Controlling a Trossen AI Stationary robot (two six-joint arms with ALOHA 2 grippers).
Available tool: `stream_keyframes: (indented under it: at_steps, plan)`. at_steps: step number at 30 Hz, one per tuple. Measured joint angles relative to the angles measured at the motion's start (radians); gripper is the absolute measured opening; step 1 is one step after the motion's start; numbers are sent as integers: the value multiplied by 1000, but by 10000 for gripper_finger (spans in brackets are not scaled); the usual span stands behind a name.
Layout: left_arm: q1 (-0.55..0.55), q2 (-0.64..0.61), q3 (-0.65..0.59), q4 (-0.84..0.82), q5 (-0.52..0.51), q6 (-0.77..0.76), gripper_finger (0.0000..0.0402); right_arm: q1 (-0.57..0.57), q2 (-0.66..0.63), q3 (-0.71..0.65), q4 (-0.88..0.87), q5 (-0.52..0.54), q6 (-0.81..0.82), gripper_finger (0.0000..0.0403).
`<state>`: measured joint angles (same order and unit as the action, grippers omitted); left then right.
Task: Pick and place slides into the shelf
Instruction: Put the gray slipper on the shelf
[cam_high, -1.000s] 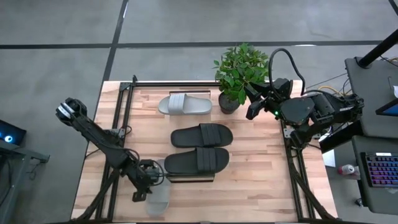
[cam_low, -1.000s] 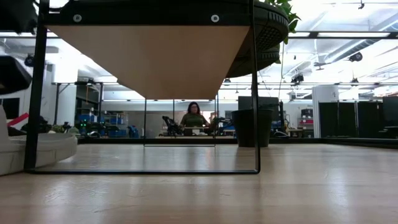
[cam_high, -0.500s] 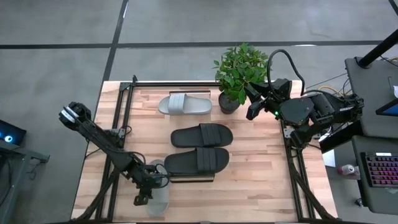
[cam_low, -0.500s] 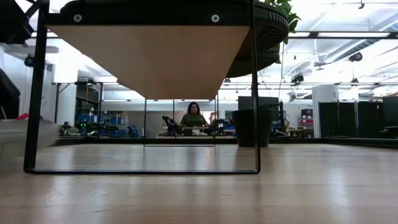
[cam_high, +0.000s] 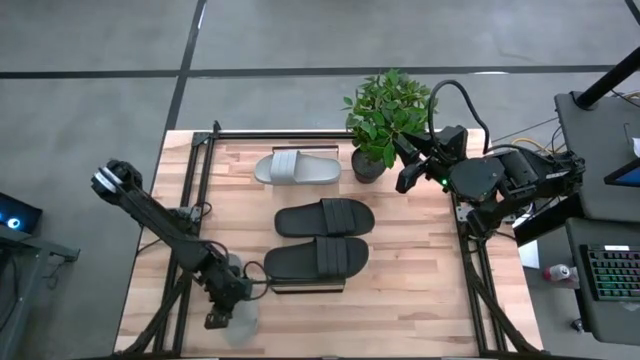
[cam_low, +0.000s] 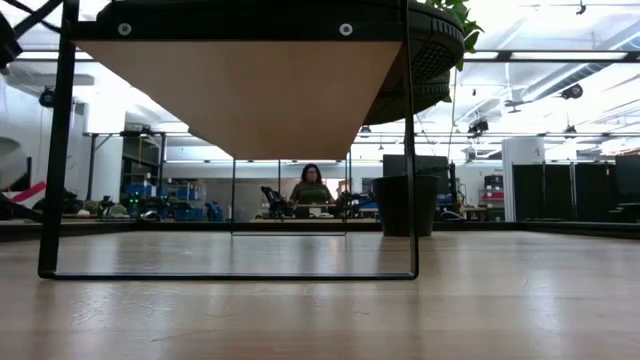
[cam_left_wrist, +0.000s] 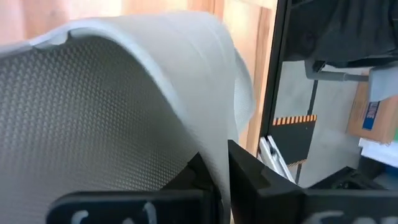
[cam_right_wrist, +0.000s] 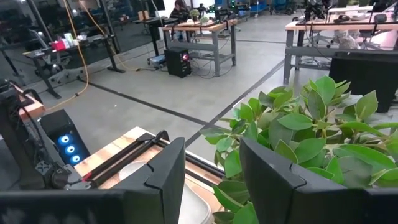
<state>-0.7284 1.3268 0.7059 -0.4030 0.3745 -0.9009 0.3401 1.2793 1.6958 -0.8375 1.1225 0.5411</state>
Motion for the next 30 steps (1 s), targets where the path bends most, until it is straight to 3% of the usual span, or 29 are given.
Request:
stream_keyframes:
  at_steps: [16,21,30]
  plan:
    - [0,-327,113,-394,-73,-154,1,0,0,0,5,-49,63,144]
    - [0,-355,204,-506,-86,-175,0,0,0,0,6,-49,68,144]
    - [6,-324,343,-529,-280,-158,0,0,0,0,9,-49,94,144]
